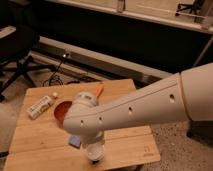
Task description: Place the ceramic cup over the eraser
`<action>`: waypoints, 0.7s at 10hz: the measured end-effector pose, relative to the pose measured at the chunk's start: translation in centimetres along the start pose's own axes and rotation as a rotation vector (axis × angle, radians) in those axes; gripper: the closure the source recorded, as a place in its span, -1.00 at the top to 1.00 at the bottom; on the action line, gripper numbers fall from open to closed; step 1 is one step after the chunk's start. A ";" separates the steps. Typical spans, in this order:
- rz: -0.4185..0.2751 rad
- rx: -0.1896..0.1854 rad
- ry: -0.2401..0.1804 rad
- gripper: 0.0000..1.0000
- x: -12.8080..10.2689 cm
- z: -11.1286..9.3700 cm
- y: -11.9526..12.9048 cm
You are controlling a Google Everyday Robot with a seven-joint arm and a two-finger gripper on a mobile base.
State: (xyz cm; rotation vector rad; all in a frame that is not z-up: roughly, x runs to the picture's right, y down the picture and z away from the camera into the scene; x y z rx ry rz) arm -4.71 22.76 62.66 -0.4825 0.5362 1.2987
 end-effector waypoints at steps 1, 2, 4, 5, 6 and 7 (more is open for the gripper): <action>0.001 0.003 0.009 0.60 0.0 0.1 0.0; 0.000 0.003 0.014 0.60 -0.1 0.2 0.0; -0.003 -0.006 0.018 0.60 -0.5 0.1 0.4; -0.006 -0.011 0.018 0.60 -0.7 0.1 0.6; -0.007 -0.016 0.019 0.60 -0.9 0.1 0.7; -0.003 -0.023 0.017 0.60 -1.1 0.2 0.8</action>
